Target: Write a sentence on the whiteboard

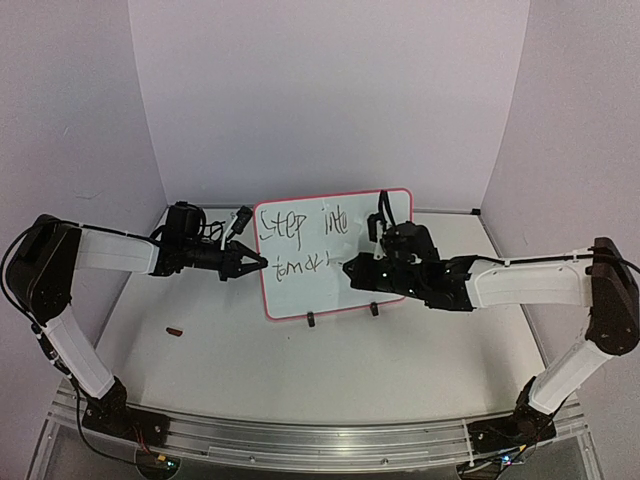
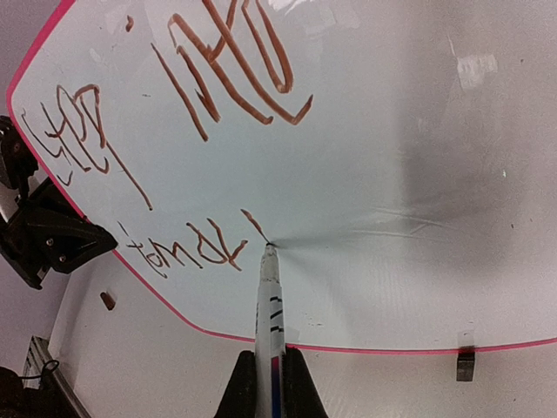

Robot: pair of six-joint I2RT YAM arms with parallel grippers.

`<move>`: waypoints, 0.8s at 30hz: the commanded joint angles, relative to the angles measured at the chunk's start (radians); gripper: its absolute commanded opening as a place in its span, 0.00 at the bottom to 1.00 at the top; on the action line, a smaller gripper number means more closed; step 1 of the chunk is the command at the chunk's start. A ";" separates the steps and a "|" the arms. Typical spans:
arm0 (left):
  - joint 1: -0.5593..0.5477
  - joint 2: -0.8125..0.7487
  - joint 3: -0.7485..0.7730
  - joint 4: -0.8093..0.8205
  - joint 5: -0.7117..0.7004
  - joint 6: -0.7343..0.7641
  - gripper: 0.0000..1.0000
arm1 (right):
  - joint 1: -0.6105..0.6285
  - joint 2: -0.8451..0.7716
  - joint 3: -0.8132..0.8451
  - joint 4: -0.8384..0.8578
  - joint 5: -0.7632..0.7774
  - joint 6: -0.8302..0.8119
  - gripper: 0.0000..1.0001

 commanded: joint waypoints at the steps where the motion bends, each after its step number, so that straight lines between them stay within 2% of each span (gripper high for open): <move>1: -0.004 0.012 -0.007 -0.063 -0.134 0.049 0.00 | -0.005 -0.040 0.008 0.049 0.062 -0.013 0.00; 24: -0.003 0.011 -0.005 -0.064 -0.133 0.049 0.00 | -0.005 -0.063 -0.045 0.034 0.122 0.040 0.00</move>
